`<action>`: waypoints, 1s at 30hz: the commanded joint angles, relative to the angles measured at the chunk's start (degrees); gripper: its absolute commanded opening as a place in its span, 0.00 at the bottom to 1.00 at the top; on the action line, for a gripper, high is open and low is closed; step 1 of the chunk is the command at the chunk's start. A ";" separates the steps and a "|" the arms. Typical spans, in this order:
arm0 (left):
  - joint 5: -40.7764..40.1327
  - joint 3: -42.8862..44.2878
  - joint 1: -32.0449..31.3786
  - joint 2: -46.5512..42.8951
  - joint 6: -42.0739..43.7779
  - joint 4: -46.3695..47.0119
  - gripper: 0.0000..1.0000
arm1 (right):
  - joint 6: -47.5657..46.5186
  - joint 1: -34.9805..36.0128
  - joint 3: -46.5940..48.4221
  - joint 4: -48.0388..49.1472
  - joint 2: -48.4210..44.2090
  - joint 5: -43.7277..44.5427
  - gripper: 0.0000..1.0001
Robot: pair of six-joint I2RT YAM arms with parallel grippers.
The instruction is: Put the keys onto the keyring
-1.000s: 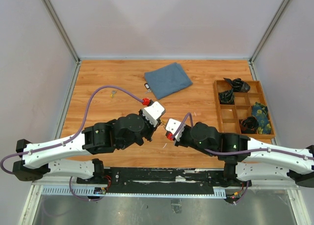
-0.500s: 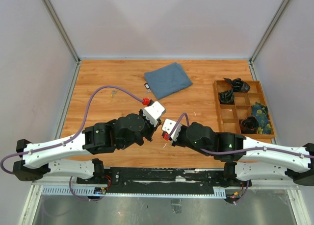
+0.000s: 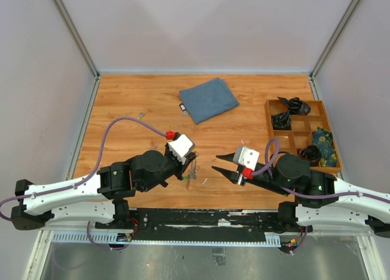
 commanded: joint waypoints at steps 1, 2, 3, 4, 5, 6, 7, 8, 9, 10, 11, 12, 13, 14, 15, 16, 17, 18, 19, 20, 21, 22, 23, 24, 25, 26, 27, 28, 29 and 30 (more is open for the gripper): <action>4.10 -4.69 0.10 -7.41 3.48 12.81 0.00 | 2.63 1.06 0.35 3.06 -1.28 -1.16 0.37; 5.63 -5.96 0.11 -8.91 4.09 14.67 0.00 | 3.54 0.98 0.72 2.80 -1.07 0.33 0.37; 6.93 -7.04 0.07 -10.54 4.63 16.24 0.00 | 4.15 0.65 1.18 2.21 -0.62 1.20 0.36; 8.42 -7.99 0.04 -11.97 5.11 17.73 0.01 | 4.74 -0.08 1.65 1.63 0.00 0.78 0.36; 9.63 -8.79 0.06 -13.37 5.44 19.32 0.00 | 5.48 -1.12 2.23 1.02 0.78 -0.72 0.36; 10.74 -9.33 0.04 -14.63 5.64 20.29 0.01 | 6.29 -2.72 2.68 0.59 1.19 -3.12 0.36; 11.67 -9.72 0.11 -15.55 5.86 20.99 0.00 | 7.28 -4.57 2.99 0.48 1.87 -6.56 0.37; 12.73 -9.93 0.11 -16.43 6.00 21.55 0.00 | 8.40 -7.04 3.25 0.64 2.18 -11.17 0.37; 13.95 -10.16 0.10 -17.10 6.10 22.11 0.01 | 9.60 -9.59 3.09 1.40 2.15 -15.92 0.37; 15.26 -10.45 0.11 -17.72 6.07 22.78 0.01 | 10.97 -12.01 2.70 3.06 1.87 -21.22 0.38; 16.48 -10.72 0.11 -18.20 5.97 23.46 0.00 | 12.23 -14.31 2.00 5.20 1.57 -26.26 0.38; 17.68 -10.87 0.11 -18.55 5.83 24.00 0.00 | 13.54 -16.15 1.36 7.27 1.23 -30.62 0.38; 18.71 -10.89 0.11 -18.76 5.70 24.43 0.00 | 14.62 -17.76 0.70 9.47 0.83 -34.37 0.37; 19.73 -10.90 0.11 -18.74 5.54 24.77 0.00 | 15.65 -18.90 -0.13 11.42 0.49 -37.39 0.35; 20.55 -10.90 0.11 -18.71 5.32 25.08 0.00 | 16.61 -19.73 -0.69 13.49 0.13 -40.01 0.32; 21.30 -10.81 0.11 -18.56 5.17 25.46 0.00 | 17.52 -20.23 -1.36 15.51 -0.18 -41.99 0.31; 22.13 -10.73 0.09 -18.35 5.03 25.66 0.00 | 18.33 -20.57 -1.79 17.42 -0.33 -43.50 0.29; 22.82 -10.68 0.11 -18.09 4.89 25.87 0.01 | 19.02 -20.70 -2.08 18.73 -0.38 -44.24 0.28; 23.44 -10.56 0.11 -17.78 4.81 25.97 0.01 | 19.47 -20.75 -2.05 19.40 -0.21 -44.31 0.26; 23.91 -10.43 0.07 -17.48 4.71 26.08 0.01 | 19.55 -20.75 -1.95 19.35 0.07 -44.25 0.24; 24.24 -10.19 0.11 -17.13 4.62 26.18 0.01 | 19.61 -20.75 -1.80 19.13 0.42 -44.29 0.23; 24.68 -10.13 0.11 -16.88 4.62 26.31 0.00 | 19.65 -20.75 -1.78 19.16 0.83 -44.52 0.22; 24.73 -10.03 0.11 -16.60 4.57 26.44 0.01 | 19.69 -20.75 -1.82 19.41 1.12 -44.90 0.22; 24.79 -9.92 0.11 -16.37 4.49 26.58 0.00 | 19.73 -20.75 -1.93 19.47 1.51 -45.30 0.22; 24.82 -9.90 0.11 -16.31 4.50 26.74 0.00 | 19.66 -20.74 -1.96 19.50 1.75 -45.46 0.23; 24.90 -9.83 0.11 -16.17 4.53 26.94 0.00 | 19.70 -20.75 -1.99 19.43 1.94 -45.56 0.24; 24.99 -9.78 0.11 -16.08 4.53 27.05 0.00 | 19.58 -20.74 -2.10 19.38 2.21 -45.64 0.25; 25.03 -9.74 0.11 -16.02 4.57 27.14 0.01 | 19.57 -20.75 -2.24 19.38 2.31 -45.66 0.26; 25.10 -9.64 0.11 -15.98 4.69 27.15 0.01 | 19.56 -20.75 -2.27 19.38 2.35 -45.66 0.26; 25.12 -9.62 0.11 -15.94 4.70 27.19 0.01 | 19.52 -20.75 -2.35 19.33 2.51 -45.66 0.26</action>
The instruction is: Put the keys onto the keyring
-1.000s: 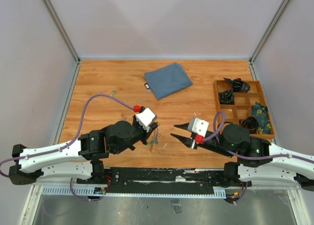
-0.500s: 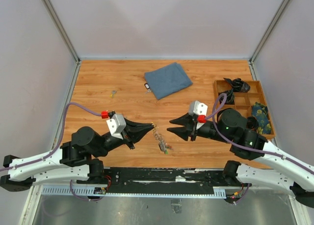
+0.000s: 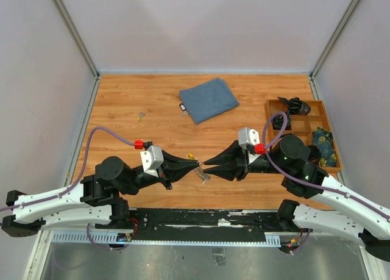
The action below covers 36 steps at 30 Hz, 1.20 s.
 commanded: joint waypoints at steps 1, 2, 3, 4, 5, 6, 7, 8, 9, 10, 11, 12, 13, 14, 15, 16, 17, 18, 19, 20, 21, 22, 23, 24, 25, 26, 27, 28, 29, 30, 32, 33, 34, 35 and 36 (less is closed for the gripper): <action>1.39 1.02 0.07 -0.12 0.10 4.29 0.01 | 0.77 -0.56 -1.05 2.48 0.16 -2.30 0.26; 1.52 1.14 0.07 -0.03 0.13 4.36 0.01 | 0.77 -0.56 -1.02 2.47 0.24 -2.32 0.26; 1.71 1.19 0.07 0.06 0.20 4.35 0.01 | 0.71 -0.56 -1.01 2.50 0.31 -2.32 0.25; 1.88 1.28 0.07 0.13 0.14 4.37 0.00 | 0.69 -0.55 -1.11 2.55 0.33 -2.32 0.25; 2.00 1.29 0.07 0.22 0.16 4.37 0.01 | 0.68 -0.56 -1.16 2.57 0.35 -2.32 0.25; 2.21 1.32 0.07 0.30 0.18 4.37 0.01 | 0.68 -0.56 -1.11 2.59 0.35 -2.28 0.25; 2.32 1.39 0.07 0.39 0.15 4.34 0.01 | 0.60 -0.53 -1.19 2.59 0.31 -2.19 0.25; 2.41 1.44 0.07 0.46 0.11 4.36 0.00 | 0.59 -0.55 -1.23 2.58 0.16 -1.99 0.25; 2.55 1.42 0.07 0.50 0.10 4.34 0.00 | 0.59 -0.56 -1.38 2.71 -0.09 -1.52 0.25; 2.55 1.42 0.07 0.48 0.12 4.32 0.00 | 0.55 -0.56 -1.60 2.95 -0.54 -0.85 0.25; 2.55 1.44 0.07 0.50 0.11 4.34 0.00 | 0.51 -0.56 -1.84 3.21 -1.00 -0.04 0.25; 2.58 1.46 0.07 0.50 0.04 4.32 0.00 | 0.41 -0.51 -2.13 3.43 -1.65 0.80 0.24; 2.63 1.42 0.07 0.50 0.01 4.24 0.00 | 0.37 -0.55 -2.44 3.49 -2.38 1.92 0.24; 2.64 1.49 0.07 0.50 0.03 4.21 0.00 | 0.27 -0.56 -2.71 3.48 -2.98 2.97 0.23; 2.64 1.50 0.07 0.50 0.03 4.14 0.01 | 0.16 -0.56 -2.95 3.45 -3.55 3.82 0.23; 2.64 1.50 0.07 0.48 0.01 4.11 0.00 | 0.08 -0.55 -3.15 3.47 -4.15 4.71 0.24; 2.62 1.58 0.07 0.48 0.01 4.02 0.00 | 0.06 -0.56 -3.29 3.47 -4.47 5.39 0.25; 2.56 1.63 0.07 0.50 0.01 4.00 0.01 | 0.08 -0.56 -3.54 3.47 -4.70 5.86 0.25; 2.55 1.63 0.07 0.52 0.03 4.01 0.01 | 0.07 -0.56 -3.68 3.33 -4.70 6.17 0.26; 2.63 1.67 0.07 0.51 0.08 4.06 0.00 | 0.06 -0.56 -3.54 3.07 -4.55 6.21 0.26; 2.73 1.68 0.07 0.51 0.03 4.05 0.01 | 0.06 -0.56 -3.32 2.75 -4.20 6.02 0.27; 2.85 1.75 0.07 0.58 0.09 4.16 0.01 | 0.06 -0.56 -3.07 2.50 -3.73 5.58 0.26; 2.96 1.81 0.07 0.67 0.10 4.19 0.01 | 0.06 -0.56 -2.76 2.36 -3.17 4.91 0.27; 3.11 1.92 0.07 0.87 0.16 4.19 0.01 | 0.13 -0.56 -2.43 2.20 -2.57 4.11 0.27; 3.21 2.08 0.07 1.05 0.18 4.11 0.01 | 0.15 -0.55 -2.13 2.16 -1.94 3.44 0.26; 3.36 2.24 0.07 1.15 0.21 4.18 0.01 | 0.15 -0.56 -1.86 2.01 -1.39 2.66 0.26; 3.50 2.36 0.07 1.28 0.21 4.16 0.01 | 0.15 -0.56 -1.63 1.98 -0.98 2.12 0.26; 3.59 2.50 0.07 1.37 0.21 4.11 0.01 | 0.22 -0.56 -1.52 2.04 -0.71 1.57 0.25; 3.67 2.55 0.07 1.45 0.28 4.09 0.00 | 0.24 -0.56 -1.43 2.06 -0.52 1.07 0.25; 3.69 2.63 0.07 1.47 0.28 4.10 0.00 | 0.24 -0.53 -1.32 2.13 -0.36 0.78 0.24; 3.70 2.65 0.06 1.50 0.29 4.10 0.00 | 0.32 -0.51 -1.23 2.15 -0.23 0.25 0.23; 3.70 2.65 0.03 1.55 0.29 4.09 0.01 | 0.33 -0.55 -1.24 2.23 -0.26 0.02 0.22; 3.77 2.67 0.07 1.56 0.30 4.08 0.01 | 0.40 -0.56 -1.19 2.23 -0.26 -0.15 0.21; 3.78 2.65 0.07 1.56 0.33 4.09 0.00 | 0.41 -0.56 -1.22 2.31 -0.24 -0.18 0.20; 3.86 2.65 0.07 1.64 0.30 4.10 0.01 | 0.49 -0.51 -1.31 2.45 -0.26 -0.31 0.19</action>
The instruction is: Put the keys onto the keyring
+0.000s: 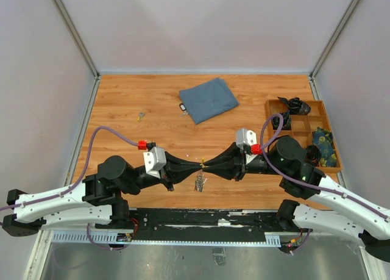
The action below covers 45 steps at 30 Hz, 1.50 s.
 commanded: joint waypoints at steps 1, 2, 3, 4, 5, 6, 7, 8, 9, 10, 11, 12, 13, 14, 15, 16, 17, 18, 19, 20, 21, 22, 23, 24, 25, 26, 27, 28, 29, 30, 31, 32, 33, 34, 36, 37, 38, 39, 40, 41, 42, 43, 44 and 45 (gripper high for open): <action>1.05 2.25 0.06 -0.05 0.27 3.49 0.00 | 0.30 -0.38 1.58 1.73 -0.39 -2.04 0.18; 1.16 2.25 0.07 -0.04 0.20 3.48 0.00 | 0.41 -0.40 1.58 1.82 -0.40 -2.17 0.18; 1.23 2.25 0.07 -0.04 0.19 3.49 0.01 | 0.43 -0.40 1.58 1.84 -0.36 -2.24 0.17; 1.25 2.25 0.07 -0.04 0.19 3.47 0.01 | 0.50 -0.40 1.58 1.95 -0.32 -2.31 0.16; 1.37 2.30 0.04 0.01 0.19 3.44 0.01 | 0.52 -0.40 1.62 2.03 -0.31 -2.29 0.16; 1.50 2.34 0.07 0.05 0.12 3.42 0.00 | 0.60 -0.40 1.63 2.05 -0.31 -2.31 0.15; 1.67 2.34 0.07 0.05 0.18 3.47 0.01 | 0.63 -0.40 1.63 2.05 -0.31 -2.39 0.15; 1.87 2.34 0.07 0.10 0.14 3.44 0.00 | 0.62 -0.40 1.65 2.11 -0.30 -2.33 0.14; 2.05 2.34 0.07 0.13 0.16 3.46 0.00 | 0.69 -0.40 1.53 2.20 -0.30 -2.21 0.14; 2.35 2.42 0.07 0.21 0.18 3.56 0.01 | 0.70 -0.40 1.45 2.30 -0.37 -2.10 0.14; 2.70 2.43 0.07 0.23 0.19 3.52 0.01 | 0.70 -0.40 1.41 2.39 -0.44 -1.90 0.13; 3.16 2.43 0.07 0.29 0.12 3.55 0.01 | 0.71 -0.40 1.40 2.46 -0.54 -1.70 0.12; 3.64 2.43 0.07 0.38 0.08 3.55 0.01 | 0.66 -0.40 1.36 2.48 -0.69 -1.49 0.11; 4.11 2.43 0.07 0.49 -0.03 3.58 0.01 | 0.66 -0.40 1.38 2.48 -0.85 -1.37 0.10; 4.62 2.43 0.07 0.61 -0.14 3.53 0.01 | 0.50 -0.40 1.32 2.49 -1.00 -1.12 0.07; 5.13 2.51 0.07 0.66 -0.28 3.57 0.01 | 0.33 -0.39 1.34 2.50 -1.27 -0.94 0.04; 5.66 2.49 0.07 0.74 -0.46 3.56 0.00 | 0.08 -0.40 1.38 2.31 -1.53 -0.87 0.01; 6.13 2.57 0.07 0.83 -0.62 3.55 0.00 | -0.24 -0.40 1.46 2.06 -1.80 -0.89 0.01; 6.61 2.60 0.07 0.84 -0.75 3.53 0.00 | -0.68 -0.40 1.78 1.60 -2.00 -0.93 0.00; 7.01 2.59 0.05 0.90 -0.90 3.53 0.00 | -1.20 -0.40 2.21 0.63 -2.06 -1.04 0.00; 7.38 2.68 0.07 0.95 -1.11 3.51 0.01 | -2.05 -0.40 2.95 -0.87 -2.07 -1.23 0.00; 7.86 2.76 0.03 1.01 -1.26 3.49 0.03 | -2.94 -0.40 3.76 -2.58 -2.07 -1.35 0.00; 8.18 2.85 0.07 1.16 -1.39 3.41 0.07 | -4.03 -0.40 4.54 -4.58 -2.06 -1.37 0.00; 8.65 2.99 0.03 1.38 -1.46 3.26 0.10 | -4.98 -0.40 5.34 -6.33 -2.07 -1.44 0.00; 9.16 3.22 0.07 1.56 -1.55 3.04 0.13 | -6.01 -0.40 6.11 -8.20 -2.09 -1.44 0.00; 9.73 3.44 0.07 1.88 -1.66 2.78 0.17 | -7.05 -0.40 6.81 -10.05 -2.19 -1.59 0.00; 10.36 3.74 0.07 2.23 -1.70 2.52 0.20 | -7.97 -0.40 7.65 -11.73 -2.20 -1.82 0.00; 10.84 3.97 0.07 2.55 -1.79 2.09 0.24 | -9.02 -0.40 8.37 -14.13 -2.15 -1.95 0.00; 11.36 4.23 0.03 2.94 -1.84 1.82 0.27 | -10.00 -0.40 9.47 -15.79 -2.13 -2.17 0.00; 11.76 4.50 0.07 3.28 -1.99 1.56 0.31 | -11.10 -0.38 10.26 -17.34 -2.11 -2.42 0.00; 12.00 4.68 0.07 3.62 -2.07 1.25 0.33 | -12.02 -0.40 10.92 -18.78 -2.05 -2.75 0.00; 12.03 4.79 0.05 3.94 -2.06 1.09 0.35 | -12.81 -0.40 11.62 -20.12 -2.02 -2.96 0.00; 11.95 4.80 0.07 4.14 -2.09 0.99 0.36 | -13.70 -0.33 12.25 -21.36 -1.98 -3.23 0.00; 11.53 4.80 0.07 4.24 -2.16 0.95 0.36 | -14.57 -0.38 12.89 -22.70 -1.90 -3.31 0.00; 9.89 4.85 0.02 4.35 -2.30 0.69 0.36 | -16.23 -0.39 14.16 -25.48 -1.52 -3.40 0.00; 8.76 4.88 0.06 4.28 -2.24 0.51 0.37 | -17.02 -0.39 14.87 -26.86 -1.27 -3.29 0.00; 7.53 4.97 0.06 4.23 -2.27 0.30 0.37 | -17.69 -0.40 15.47 -28.12 -0.97 -3.17 0.00; 6.72 5.05 0.07 4.26 -2.23 0.06 0.37 | -18.33 -0.40 16.05 -29.32 -0.81 -3.09 0.00; 6.02 5.12 0.05 4.35 -2.16 -0.13 0.37 | -18.89 -0.40 16.51 -30.22 -0.49 -3.01 0.00; 5.49 5.15 0.07 4.40 -2.12 -0.26 0.38 | -19.38 -0.37 16.92 -31.22 -0.24 -2.93 0.00; 5.05 5.23 0.07 4.51 -2.18 -0.35 0.38 | -19.77 -0.33 17.27 -31.93 -0.04 -2.87 0.00; 4.65 5.32 0.07 4.62 -2.19 -0.55 0.39 | -20.27 -0.40 17.66 -32.69 0.30 -2.74 0.00; 4.33 5.45 0.07 4.89 -2.12 -0.69 0.39 | -20.70 -0.40 18.08 -33.33 0.56 -2.58 0.00; 4.25 5.61 0.07 5.18 -2.06 -0.91 0.39 | -20.98 -0.36 18.41 -33.89 0.83 -2.45 0.00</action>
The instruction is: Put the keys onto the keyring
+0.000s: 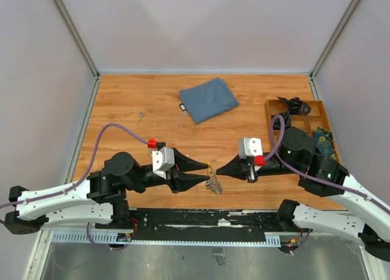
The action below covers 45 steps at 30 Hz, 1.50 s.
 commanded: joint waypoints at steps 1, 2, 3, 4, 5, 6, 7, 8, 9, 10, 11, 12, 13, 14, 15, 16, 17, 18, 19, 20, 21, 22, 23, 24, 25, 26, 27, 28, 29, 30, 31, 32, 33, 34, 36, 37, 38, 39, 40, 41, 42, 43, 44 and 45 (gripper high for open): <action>-2.34 2.44 0.03 0.99 -0.25 -0.80 0.39 | -3.95 -0.33 3.13 -4.15 0.68 0.37 0.00; -2.16 2.61 0.02 1.42 -0.22 -0.98 0.39 | -4.18 -0.34 3.42 -4.70 0.95 0.65 0.00; -1.97 2.85 0.03 1.86 -0.03 -1.24 0.39 | -4.26 -0.32 3.76 -5.15 1.21 0.94 0.00; -1.86 3.05 -0.02 2.36 0.08 -1.46 0.39 | -4.43 -0.32 3.96 -5.47 1.47 1.19 0.00; -1.84 3.30 0.02 2.84 0.18 -1.85 0.39 | -4.53 -0.28 4.14 -5.63 1.75 1.25 0.00; -1.83 3.57 -0.02 3.42 0.25 -2.20 0.38 | -4.51 -0.31 4.24 -5.72 1.80 1.42 0.00; -1.92 3.79 0.02 4.01 0.36 -2.55 0.37 | -4.50 -0.32 4.23 -5.82 1.82 1.46 0.00; -1.86 4.10 0.03 4.54 0.49 -2.90 0.35 | -4.57 -0.32 4.35 -5.90 1.86 1.58 0.00; -1.82 4.28 -0.02 4.97 0.60 -3.12 0.33 | -4.59 -0.32 4.36 -5.99 1.91 1.62 0.00; -1.74 4.41 0.02 5.40 0.70 -3.35 0.30 | -4.61 -0.32 4.34 -6.14 1.91 1.64 0.00; -1.75 4.49 0.03 5.64 0.70 -3.53 0.25 | -4.59 -0.32 4.31 -6.10 1.84 1.64 0.00; -1.77 4.54 0.03 5.80 0.75 -3.57 0.22 | -4.59 -0.32 4.32 -6.09 1.76 1.66 0.00; -1.85 4.61 0.03 5.91 0.77 -3.72 0.19 | -4.59 -0.32 4.23 -6.09 1.70 1.69 0.00; -1.90 4.62 0.03 5.95 0.82 -3.80 0.17 | -4.60 -0.32 4.15 -6.13 1.59 1.76 0.00; -2.07 4.62 0.03 5.94 0.80 -3.82 0.15 | -4.63 -0.32 4.06 -6.14 1.52 1.76 0.00; -2.16 4.62 0.03 5.74 0.75 -3.83 0.12 | -4.59 -0.32 4.05 -6.09 1.48 1.89 0.00; -2.26 4.55 0.03 5.63 0.81 -3.83 0.10 | -4.66 -0.32 4.01 -6.09 1.40 1.89 0.00; -2.40 4.54 0.03 5.54 0.79 -3.83 0.07 | -4.70 -0.32 4.02 -6.09 1.39 1.94 0.00; -2.43 4.53 0.03 5.38 0.78 -3.81 0.05 | -4.75 -0.32 3.99 -6.09 1.32 1.96 0.00; -2.51 4.46 0.02 5.28 0.77 -3.76 0.03 | -4.73 -0.32 3.96 -6.09 1.30 1.96 0.00; -2.60 4.45 0.03 5.23 0.76 -3.74 0.02 | -4.76 -0.32 3.90 -6.09 1.30 1.92 0.00; -2.71 4.52 0.03 5.14 0.71 -3.81 0.01 | -4.76 -0.32 3.90 -6.09 1.22 2.01 0.00; -2.85 4.54 0.01 5.13 0.66 -3.82 0.00 | -4.78 -0.32 3.86 -6.09 1.21 2.05 0.00; -2.95 4.47 0.02 5.05 0.71 -3.83 0.01 | -4.76 -0.32 3.80 -6.01 1.13 2.09 0.00; -3.11 4.45 0.00 5.04 0.62 -3.83 0.01 | -4.71 -0.32 3.73 -5.82 1.00 1.94 0.00; -3.20 4.38 0.02 4.91 0.64 -3.71 0.01 | -4.61 -0.32 3.54 -5.45 0.83 1.84 0.00; -3.17 4.24 0.03 4.70 0.58 -3.34 0.00 | -4.23 -0.32 3.13 -4.47 0.40 1.82 0.01; -3.06 4.05 0.03 4.43 0.55 -2.93 0.00 | -3.80 -0.32 2.48 -3.80 -0.05 1.73 0.04; -2.74 3.82 -0.03 4.24 0.51 -2.49 0.01 | -3.45 -0.32 1.77 -2.20 -0.53 1.44 0.08; -2.33 3.57 -0.02 3.84 0.41 -1.83 0.01 | -2.82 -0.32 1.10 -0.75 -1.19 1.12 0.13; -1.72 3.14 0.01 3.45 0.34 -1.07 0.00 | -2.06 -0.32 0.32 0.73 -1.75 0.85 0.20; -0.91 2.82 0.01 3.02 0.33 -0.31 0.00 | -1.23 -0.32 -0.48 2.53 -2.45 0.57 0.25; -0.33 2.47 0.03 2.54 0.20 0.57 0.00 | -0.35 -0.32 -1.36 4.46 -3.06 0.20 0.28; 0.26 2.00 0.05 1.83 0.01 1.50 0.01 | 0.57 -0.32 -2.10 6.31 -3.83 0.04 0.30; 1.26 0.89 0.01 0.67 -0.39 3.80 0.00 | 2.93 -0.32 -4.01 10.25 -5.31 -0.11 0.32; 1.86 0.28 0.03 0.11 -0.79 5.01 0.00 | 3.61 -0.32 -4.87 12.31 -6.01 -0.27 0.32; 2.45 -0.29 0.03 -0.46 -1.14 6.31 0.00 | 4.62 -0.32 -5.77 14.15 -6.57 -0.24 0.32; 2.93 -0.76 0.03 -0.83 -1.39 7.38 0.01 | 5.93 -0.32 -6.47 15.87 -7.09 0.07 0.31; 3.39 -1.09 0.03 -1.06 -1.69 8.18 0.00 | 6.95 -0.32 -7.40 17.41 -7.52 0.56 0.31; 3.70 -1.17 0.03 -1.10 -1.80 8.48 0.00 | 7.92 -0.32 -7.98 18.93 -7.84 1.01 0.32; 3.86 -1.13 0.03 -1.03 -1.82 8.58 0.01 | 8.73 -0.32 -8.45 20.44 -8.02 1.34 0.32; 4.03 -1.10 -0.02 -0.88 -1.83 8.56 0.00 | 9.56 -0.31 -8.78 21.57 -8.05 1.59 0.32; 4.17 -1.01 0.02 -0.83 -1.87 8.55 0.00 | 10.21 -0.31 -9.06 22.56 -7.91 1.86 0.32; 4.20 -1.00 0.03 -0.77 -1.83 8.68 0.00 | 10.73 -0.32 -9.20 23.29 -7.62 1.75 0.32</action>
